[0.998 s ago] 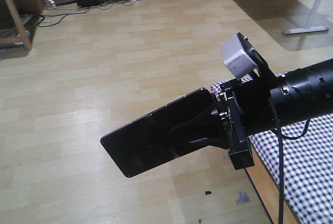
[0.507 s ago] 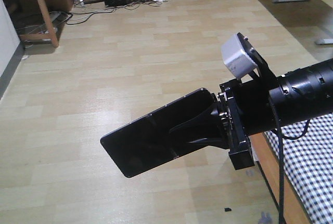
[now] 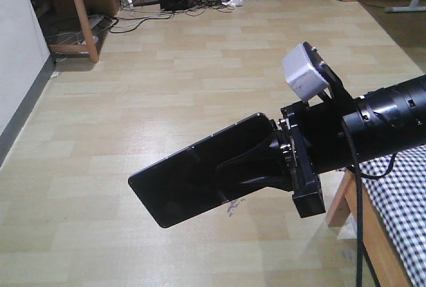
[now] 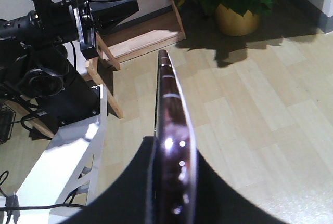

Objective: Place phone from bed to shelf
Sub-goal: 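Drive the base away from the bed toward the wooden shelf, holding phone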

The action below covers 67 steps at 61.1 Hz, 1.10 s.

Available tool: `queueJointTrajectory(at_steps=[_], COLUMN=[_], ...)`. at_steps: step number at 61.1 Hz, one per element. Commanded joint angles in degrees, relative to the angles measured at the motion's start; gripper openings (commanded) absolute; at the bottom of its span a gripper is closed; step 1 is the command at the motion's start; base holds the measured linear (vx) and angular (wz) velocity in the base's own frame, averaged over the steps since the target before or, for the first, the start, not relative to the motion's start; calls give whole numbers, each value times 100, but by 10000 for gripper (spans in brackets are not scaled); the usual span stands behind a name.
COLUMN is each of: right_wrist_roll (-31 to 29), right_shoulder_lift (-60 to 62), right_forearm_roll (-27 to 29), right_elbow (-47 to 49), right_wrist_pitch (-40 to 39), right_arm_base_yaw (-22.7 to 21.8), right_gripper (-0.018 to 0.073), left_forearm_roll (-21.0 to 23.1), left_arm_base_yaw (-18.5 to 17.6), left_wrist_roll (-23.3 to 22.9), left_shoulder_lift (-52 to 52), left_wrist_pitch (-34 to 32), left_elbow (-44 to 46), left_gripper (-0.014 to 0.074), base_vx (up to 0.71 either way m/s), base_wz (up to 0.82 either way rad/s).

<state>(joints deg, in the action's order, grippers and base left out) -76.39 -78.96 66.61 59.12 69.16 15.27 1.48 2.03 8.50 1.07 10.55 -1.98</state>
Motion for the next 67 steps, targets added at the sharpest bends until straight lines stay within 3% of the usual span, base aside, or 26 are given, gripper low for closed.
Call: queueJointTrajectory(at_steps=[1,67], right_wrist_roll=[-78,-78], right_shoulder_lift=[191,191], right_forearm_roll=[451,451], right_elbow=[163,163], right_wrist_pitch=[394,394], right_arm_base_yaw=[-3,-3], right_gripper=[-3,-3], left_forearm_roll=[52,52], left_arm_base_yaw=[18,18], left_wrist_roll=[-33,-33], left_shoulder_lift=[34,34], left_wrist_pitch=[-417,-417], left_elbow=[132,132], left_gripper=[1,1], base_vx=[28,35], base_wz=[7,-4])
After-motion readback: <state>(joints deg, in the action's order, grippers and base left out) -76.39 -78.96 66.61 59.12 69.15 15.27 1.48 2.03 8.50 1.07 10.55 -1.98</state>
